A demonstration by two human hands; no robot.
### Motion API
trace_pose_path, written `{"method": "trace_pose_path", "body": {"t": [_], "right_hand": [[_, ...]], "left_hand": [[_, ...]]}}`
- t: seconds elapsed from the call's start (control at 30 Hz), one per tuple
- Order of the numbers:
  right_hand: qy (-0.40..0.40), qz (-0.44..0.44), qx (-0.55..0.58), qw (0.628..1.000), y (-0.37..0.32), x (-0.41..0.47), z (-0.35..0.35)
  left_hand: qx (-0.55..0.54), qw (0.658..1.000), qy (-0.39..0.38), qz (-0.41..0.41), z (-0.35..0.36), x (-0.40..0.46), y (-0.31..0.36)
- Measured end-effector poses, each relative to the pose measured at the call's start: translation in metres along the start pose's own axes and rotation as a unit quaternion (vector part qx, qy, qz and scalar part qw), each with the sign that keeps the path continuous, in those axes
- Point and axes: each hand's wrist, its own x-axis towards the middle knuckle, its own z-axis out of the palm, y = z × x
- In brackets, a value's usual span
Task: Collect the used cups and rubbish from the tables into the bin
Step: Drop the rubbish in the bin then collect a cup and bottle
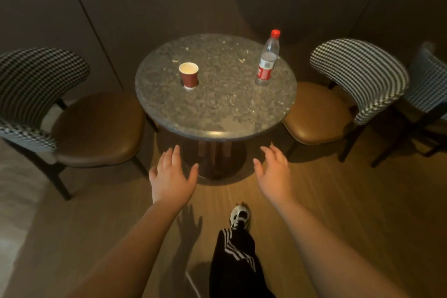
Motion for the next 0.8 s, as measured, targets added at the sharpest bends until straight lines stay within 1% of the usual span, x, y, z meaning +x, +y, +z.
{"method": "trace_pose_path", "body": {"t": [0.07,0.17,0.33,0.43,0.5,0.6,0.8], "right_hand": [[-0.02,-0.016,-0.003,1.0,0.003,0.065,0.008],[-0.049,-0.033,-0.015,0.998,0.004,0.154,0.014],[-0.077,-0.047,-0.022,0.996,0.005,0.253,0.016],[-0.088,-0.03,-0.014,0.996,0.008,0.288,0.016],[-0.081,-0.036,-0.015,0.996,0.011,0.304,0.016],[-0.055,-0.042,-0.029,0.997,0.014,0.321,0.014],[0.014,0.002,-0.012,1.0,0.018,0.355,0.004]], "left_hand": [[0.005,1.0,0.017,-0.002,0.019,0.056,0.01],[0.02,0.999,0.038,-0.027,0.041,0.137,0.027],[0.01,0.997,0.056,-0.057,0.062,0.235,0.049],[0.006,0.995,0.064,-0.075,0.07,0.269,0.058],[0.004,0.994,0.076,-0.085,0.072,0.289,0.061],[-0.027,0.988,0.096,-0.12,0.071,0.32,0.06],[-0.11,0.974,0.131,-0.148,0.077,0.386,0.056]]}}
